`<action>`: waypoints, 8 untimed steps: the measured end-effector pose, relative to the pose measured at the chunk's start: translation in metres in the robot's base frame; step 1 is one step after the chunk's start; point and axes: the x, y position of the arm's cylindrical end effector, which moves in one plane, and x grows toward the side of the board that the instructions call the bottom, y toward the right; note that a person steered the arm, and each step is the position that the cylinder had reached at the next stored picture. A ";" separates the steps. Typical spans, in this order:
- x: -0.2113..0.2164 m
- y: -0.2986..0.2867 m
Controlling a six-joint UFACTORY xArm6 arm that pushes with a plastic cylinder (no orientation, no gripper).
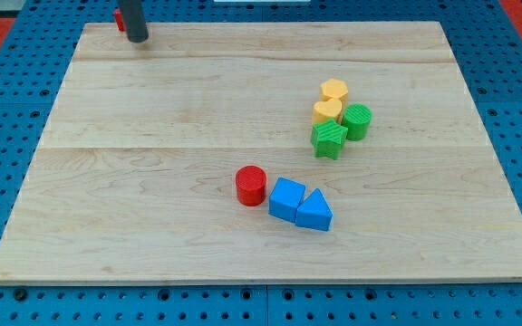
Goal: Place the arm left of the red star
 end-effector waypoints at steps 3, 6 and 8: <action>-0.039 -0.112; -0.049 -0.089; -0.048 0.019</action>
